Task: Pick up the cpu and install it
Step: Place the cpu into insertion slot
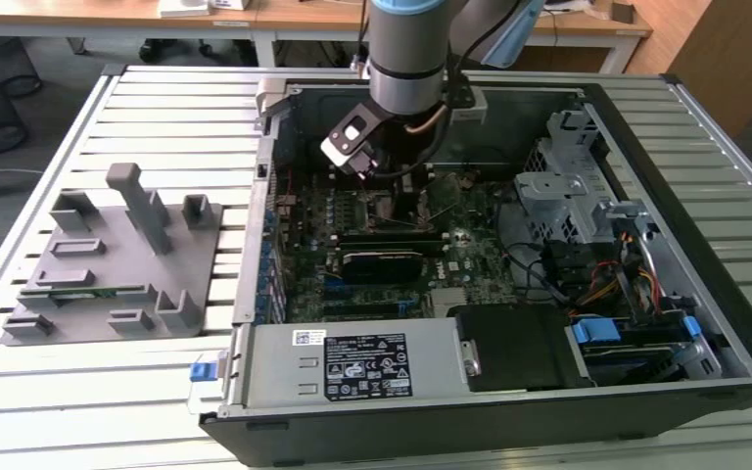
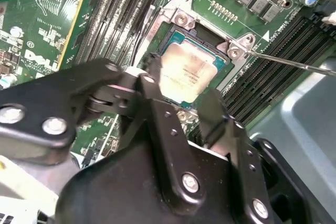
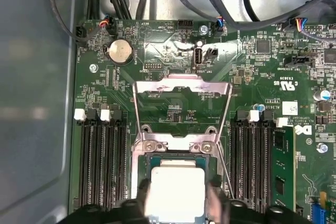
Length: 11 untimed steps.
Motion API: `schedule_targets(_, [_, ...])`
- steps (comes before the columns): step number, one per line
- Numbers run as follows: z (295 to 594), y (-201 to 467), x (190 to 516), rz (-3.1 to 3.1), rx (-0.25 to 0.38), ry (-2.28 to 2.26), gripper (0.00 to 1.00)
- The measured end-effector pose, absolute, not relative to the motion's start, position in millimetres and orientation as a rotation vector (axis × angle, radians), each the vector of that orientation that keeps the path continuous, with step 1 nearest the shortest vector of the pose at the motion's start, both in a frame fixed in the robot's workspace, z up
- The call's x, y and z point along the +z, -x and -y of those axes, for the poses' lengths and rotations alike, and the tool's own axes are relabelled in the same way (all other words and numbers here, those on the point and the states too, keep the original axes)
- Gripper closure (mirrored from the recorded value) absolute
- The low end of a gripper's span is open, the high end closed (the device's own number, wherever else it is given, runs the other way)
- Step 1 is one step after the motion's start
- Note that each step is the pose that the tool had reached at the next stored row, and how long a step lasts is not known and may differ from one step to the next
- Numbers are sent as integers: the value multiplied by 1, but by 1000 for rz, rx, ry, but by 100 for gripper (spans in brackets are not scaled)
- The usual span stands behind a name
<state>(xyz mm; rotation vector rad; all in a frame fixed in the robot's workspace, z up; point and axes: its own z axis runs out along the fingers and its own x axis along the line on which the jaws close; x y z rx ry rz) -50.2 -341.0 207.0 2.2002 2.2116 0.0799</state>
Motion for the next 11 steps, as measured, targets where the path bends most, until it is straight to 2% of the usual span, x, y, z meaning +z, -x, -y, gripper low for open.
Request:
schedule_targets(2, [341, 50, 208, -2211, 79, -2200, 53])
schedule_targets(3, [341, 50, 208, -2211, 79, -2200, 53])
schedule_targets(5, [341, 50, 209, -2211, 78, -2200, 65])
schedule_targets(6, [341, 50, 210, -2211, 78, -2199, 65])
schedule_targets(8, [341, 50, 211, -2211, 78, -2199, 76])
schedule_targets(11, [341, 50, 212, -2211, 78, -2199, 82])
